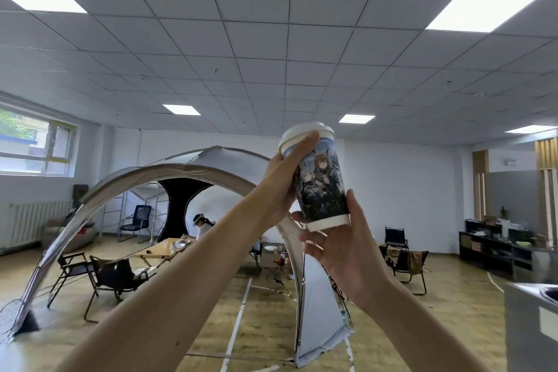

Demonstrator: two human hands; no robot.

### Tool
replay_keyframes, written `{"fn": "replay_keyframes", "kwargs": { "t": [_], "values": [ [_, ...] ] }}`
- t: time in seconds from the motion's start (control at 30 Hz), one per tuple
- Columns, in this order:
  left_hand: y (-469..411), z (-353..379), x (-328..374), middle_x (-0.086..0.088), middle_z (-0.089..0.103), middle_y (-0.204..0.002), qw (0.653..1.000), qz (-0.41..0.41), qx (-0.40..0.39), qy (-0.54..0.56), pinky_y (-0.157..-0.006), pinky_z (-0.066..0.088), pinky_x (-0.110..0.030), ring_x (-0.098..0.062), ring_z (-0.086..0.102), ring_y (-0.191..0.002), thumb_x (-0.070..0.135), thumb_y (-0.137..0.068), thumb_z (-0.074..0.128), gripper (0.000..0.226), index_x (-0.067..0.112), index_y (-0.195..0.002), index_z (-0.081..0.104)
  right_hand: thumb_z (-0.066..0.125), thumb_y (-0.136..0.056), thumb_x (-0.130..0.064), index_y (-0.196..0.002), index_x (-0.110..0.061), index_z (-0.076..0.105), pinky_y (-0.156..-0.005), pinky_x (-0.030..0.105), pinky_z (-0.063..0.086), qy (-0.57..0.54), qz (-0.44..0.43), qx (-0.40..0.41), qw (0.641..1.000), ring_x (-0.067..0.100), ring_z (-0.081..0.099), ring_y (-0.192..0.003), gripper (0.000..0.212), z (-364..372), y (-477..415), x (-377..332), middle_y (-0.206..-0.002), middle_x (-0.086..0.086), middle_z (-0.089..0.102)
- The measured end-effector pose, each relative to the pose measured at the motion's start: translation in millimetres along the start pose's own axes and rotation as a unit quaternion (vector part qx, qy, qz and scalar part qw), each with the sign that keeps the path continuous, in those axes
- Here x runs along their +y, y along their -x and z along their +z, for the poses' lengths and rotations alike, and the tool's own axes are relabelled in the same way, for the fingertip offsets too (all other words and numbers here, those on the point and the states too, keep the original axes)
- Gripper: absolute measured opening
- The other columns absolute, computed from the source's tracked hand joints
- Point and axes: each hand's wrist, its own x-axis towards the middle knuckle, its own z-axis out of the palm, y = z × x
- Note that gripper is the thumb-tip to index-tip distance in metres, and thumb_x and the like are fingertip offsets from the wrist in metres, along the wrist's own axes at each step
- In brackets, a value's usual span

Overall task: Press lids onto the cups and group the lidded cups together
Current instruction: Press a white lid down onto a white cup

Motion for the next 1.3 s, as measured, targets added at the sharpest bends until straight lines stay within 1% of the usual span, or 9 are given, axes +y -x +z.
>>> {"fn": "replay_keyframes", "kwargs": {
  "t": [0.2,0.47,0.63,0.73,0.83,0.97,1.13,1.23,1.3],
  "values": [
    [1.1,-0.2,-4.2,-0.025,0.065,-0.13,1.0,0.004,0.021,0.022,-0.098,0.058,-0.042,-0.033,0.069,-0.112,0.067,-0.043,0.095,0.126,0.002,-0.143,0.052,0.036,-0.093,-0.066,-0.122,-0.006,0.061,-0.063,0.029,0.053,-0.031,0.021,0.014,0.999,0.021,0.062,-0.065,0.071,5.2,-0.4,-0.8,-0.087,0.018,0.07],
    [2.8,3.2,-12.8,-0.013,0.076,-0.112,0.997,0.016,0.075,-0.002,-0.076,0.061,-0.03,-0.027,0.077,-0.097,0.069,-0.026,0.096,0.127,0.007,-0.132,0.059,0.053,-0.084,-0.059,-0.121,-0.008,0.063,-0.062,0.029,0.054,-0.004,0.013,0.043,0.999,0.019,0.066,-0.067,0.064,2.1,5.3,8.6,-0.094,0.014,0.073],
    [9.4,9.6,-14.7,-0.007,0.077,-0.098,0.998,-0.017,0.044,0.032,-0.071,0.06,-0.028,-0.021,0.076,-0.085,0.051,-0.068,0.088,0.084,0.002,-0.132,0.061,0.041,-0.093,-0.064,-0.114,-0.005,0.065,-0.062,0.029,0.05,-0.086,0.03,0.032,0.995,0.02,0.059,-0.062,0.067,-4.3,13.4,11.2,-0.08,0.015,0.063],
    [13.0,17.0,-16.6,-0.005,0.078,-0.091,0.999,-0.009,0.05,0.019,-0.069,0.06,-0.027,-0.02,0.076,-0.081,0.047,-0.068,0.083,0.076,0.002,-0.127,0.064,0.047,-0.095,-0.056,-0.109,-0.011,0.074,-0.065,0.03,0.053,-0.093,0.005,0.026,0.995,0.02,0.061,-0.067,0.055,-10.7,16.2,12.4,-0.09,0.014,0.066],
    [13.3,23.1,-22.7,-0.005,0.078,-0.091,0.998,-0.006,0.057,0.021,-0.07,0.061,-0.029,-0.022,0.076,-0.083,0.046,-0.068,0.082,0.07,0.003,-0.122,0.066,0.052,-0.091,-0.048,-0.093,-0.015,0.078,-0.061,0.027,0.052,-0.08,-0.016,0.038,0.996,0.018,0.057,-0.064,0.042,-12.3,19.0,12.4,-0.082,0.01,0.064],
    [6.7,27.0,-40.6,-0.014,0.076,-0.109,0.996,0.0,0.09,0.025,-0.078,0.061,-0.034,-0.028,0.075,-0.095,0.063,-0.05,0.095,0.104,0.005,-0.13,0.061,0.056,-0.085,-0.054,-0.109,-0.008,0.062,-0.052,0.026,0.049,-0.075,-0.013,0.088,0.993,0.017,0.055,-0.059,0.053,-20.9,19.3,13.5,-0.075,0.011,0.059],
    [8.3,29.9,-64.8,-0.007,0.074,-0.103,0.984,-0.012,0.173,-0.045,-0.069,0.06,-0.027,-0.015,0.075,-0.085,0.064,-0.048,0.093,0.101,0.011,-0.126,0.06,0.065,-0.074,-0.057,-0.112,-0.011,0.065,-0.051,0.027,0.048,0.06,-0.052,0.212,0.974,0.016,0.057,-0.054,0.059,-44.1,19.9,22.2,-0.073,0.008,0.064],
    [21.2,31.0,-95.7,-0.013,0.076,-0.11,0.978,-0.094,0.185,-0.003,-0.072,0.063,-0.031,-0.025,0.077,-0.091,0.071,-0.053,0.088,0.104,0.006,-0.13,0.059,0.07,-0.07,-0.064,-0.112,-0.015,0.06,-0.058,0.028,0.044,0.214,-0.087,0.309,0.923,0.013,0.051,-0.06,0.065,-60.2,25.8,13.9,-0.072,-0.005,0.058],
    [37.8,35.2,-119.9,-0.017,0.075,-0.118,0.97,-0.154,0.164,0.094,-0.07,0.063,-0.032,-0.028,0.076,-0.095,0.06,-0.075,0.079,0.079,0.006,-0.131,0.064,0.068,-0.077,-0.066,-0.104,-0.022,0.058,-0.059,0.027,0.044,0.335,-0.088,0.343,0.873,0.012,0.054,-0.065,0.053,-70.9,31.0,5.6,-0.078,-0.005,0.06]
  ]
}}
